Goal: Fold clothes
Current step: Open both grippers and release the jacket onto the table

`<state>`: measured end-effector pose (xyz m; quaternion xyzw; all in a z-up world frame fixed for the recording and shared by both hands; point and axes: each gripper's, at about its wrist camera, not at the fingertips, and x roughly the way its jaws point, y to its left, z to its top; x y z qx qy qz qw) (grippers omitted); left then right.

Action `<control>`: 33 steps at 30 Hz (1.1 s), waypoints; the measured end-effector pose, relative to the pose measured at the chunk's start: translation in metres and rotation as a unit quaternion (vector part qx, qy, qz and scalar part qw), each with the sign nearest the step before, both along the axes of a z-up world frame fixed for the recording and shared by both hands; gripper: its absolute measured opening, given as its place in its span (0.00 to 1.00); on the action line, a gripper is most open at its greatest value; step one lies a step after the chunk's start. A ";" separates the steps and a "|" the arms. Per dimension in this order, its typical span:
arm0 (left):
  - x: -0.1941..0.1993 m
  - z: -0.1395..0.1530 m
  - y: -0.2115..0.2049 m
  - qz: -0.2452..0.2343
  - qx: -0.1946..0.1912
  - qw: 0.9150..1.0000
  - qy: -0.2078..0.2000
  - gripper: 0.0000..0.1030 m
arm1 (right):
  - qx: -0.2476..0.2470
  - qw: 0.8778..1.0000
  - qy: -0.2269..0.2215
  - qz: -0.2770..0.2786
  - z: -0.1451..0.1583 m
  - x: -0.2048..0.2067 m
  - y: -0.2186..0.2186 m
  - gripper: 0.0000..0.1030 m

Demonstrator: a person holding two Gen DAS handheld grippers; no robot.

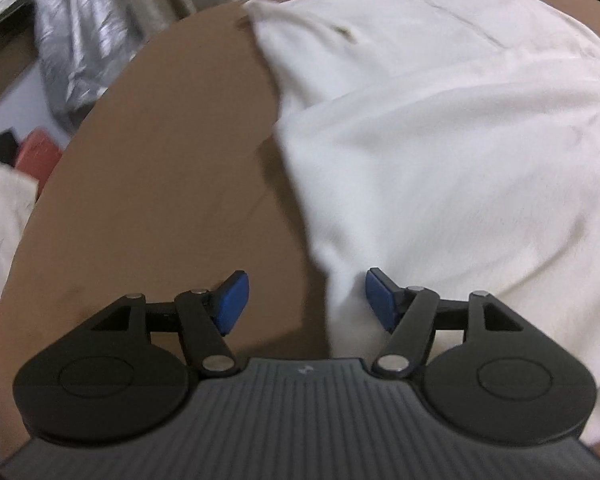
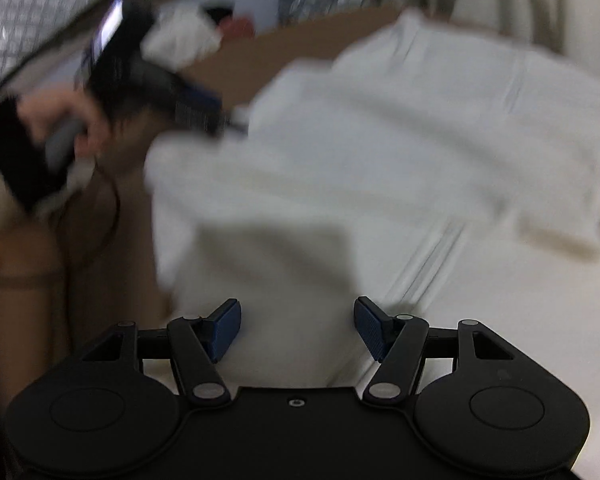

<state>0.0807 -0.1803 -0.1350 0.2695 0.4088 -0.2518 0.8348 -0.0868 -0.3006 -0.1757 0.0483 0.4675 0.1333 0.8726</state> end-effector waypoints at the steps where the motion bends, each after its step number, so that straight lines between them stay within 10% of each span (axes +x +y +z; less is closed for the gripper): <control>1: -0.002 -0.004 0.005 0.005 0.010 1.000 -0.004 0.63 | -0.012 1.000 0.000 0.017 -0.001 -0.004 0.005 0.67; 8: 0.006 0.004 0.036 0.077 -0.021 0.997 0.004 0.63 | 0.005 0.997 0.049 0.051 0.010 -0.008 -0.002 0.67; 11: 0.004 0.006 0.038 0.091 0.009 0.995 -0.042 0.62 | 0.087 0.993 0.076 0.033 0.012 -0.014 -0.014 0.67; 19: -0.001 0.031 0.046 0.096 -0.123 0.988 0.003 0.62 | 0.240 0.961 0.100 -0.089 -0.028 -0.013 -0.028 0.67; 22: -0.001 0.031 0.039 0.086 -0.135 0.987 0.014 0.62 | 0.332 0.929 0.068 -0.148 -0.049 -0.011 -0.042 0.69; 23: -0.001 0.030 0.037 0.083 -0.133 0.988 0.016 0.62 | 0.365 0.917 0.059 -0.151 -0.053 -0.012 -0.043 0.63; 24: -0.003 0.029 0.034 0.078 -0.128 0.989 0.018 0.62 | 0.390 0.909 0.054 -0.139 -0.056 -0.013 -0.044 0.32; 29: -0.039 0.014 0.026 0.022 -0.047 0.998 0.028 0.64 | 0.286 0.957 0.028 0.027 -0.010 -0.027 -0.035 0.20; 33: -0.062 0.003 0.012 -0.014 0.026 1.000 -0.006 0.65 | 0.252 0.964 0.077 0.035 -0.026 -0.026 -0.030 0.20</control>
